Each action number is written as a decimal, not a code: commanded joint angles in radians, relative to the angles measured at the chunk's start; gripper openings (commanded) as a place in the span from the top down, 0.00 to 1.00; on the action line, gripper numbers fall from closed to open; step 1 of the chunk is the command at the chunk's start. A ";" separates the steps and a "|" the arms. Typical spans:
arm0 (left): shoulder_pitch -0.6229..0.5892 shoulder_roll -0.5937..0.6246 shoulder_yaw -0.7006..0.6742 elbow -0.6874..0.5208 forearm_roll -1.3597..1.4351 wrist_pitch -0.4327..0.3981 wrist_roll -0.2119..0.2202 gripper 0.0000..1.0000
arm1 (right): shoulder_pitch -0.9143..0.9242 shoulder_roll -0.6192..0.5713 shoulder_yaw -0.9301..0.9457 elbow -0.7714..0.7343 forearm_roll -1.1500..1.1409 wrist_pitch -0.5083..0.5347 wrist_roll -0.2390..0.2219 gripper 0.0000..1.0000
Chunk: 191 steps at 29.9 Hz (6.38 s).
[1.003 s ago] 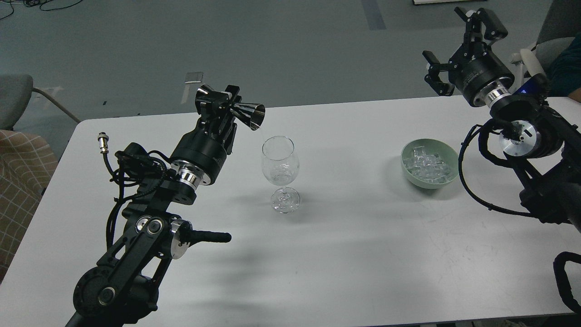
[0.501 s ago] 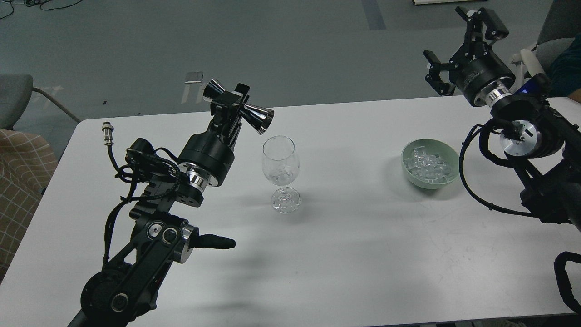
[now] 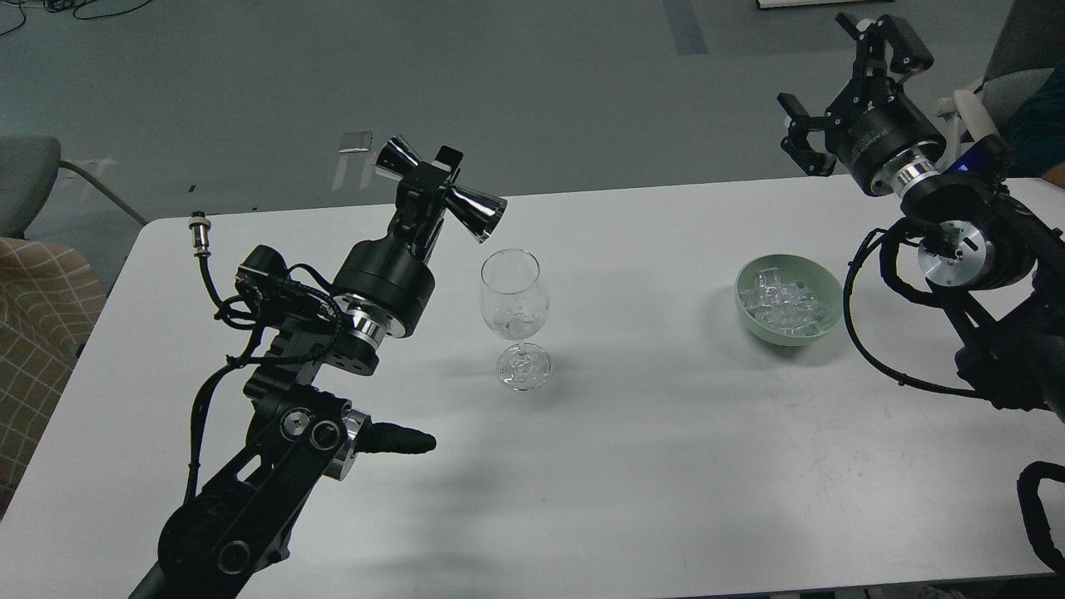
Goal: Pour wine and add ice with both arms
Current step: 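Tilt the jigger with the left gripper to pour into the glass, then turn the jigger upright and move it back with the left gripper, then lower the jigger onto the table and open the left gripper, then raise the left gripper away and bring the right gripper down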
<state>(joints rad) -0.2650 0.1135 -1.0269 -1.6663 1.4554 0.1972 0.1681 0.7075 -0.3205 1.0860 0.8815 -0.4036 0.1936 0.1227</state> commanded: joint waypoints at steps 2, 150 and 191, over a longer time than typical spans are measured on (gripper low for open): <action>-0.010 -0.038 -0.022 0.000 -0.093 0.007 0.053 1.00 | 0.001 0.000 0.002 0.001 0.000 0.001 0.000 0.00; 0.435 -0.066 -0.890 0.255 -1.376 -0.100 0.096 0.02 | -0.023 0.006 -0.005 0.005 -0.004 -0.023 -0.002 0.00; -0.264 0.445 -0.326 0.698 -0.851 -0.558 -0.164 0.02 | -0.103 -0.322 -0.104 0.276 -0.361 -0.022 0.002 0.00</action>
<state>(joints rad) -0.5239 0.5599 -1.3633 -0.9661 0.6021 -0.3608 -0.0002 0.6475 -0.5423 0.9887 1.0655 -0.6708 0.1723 0.1228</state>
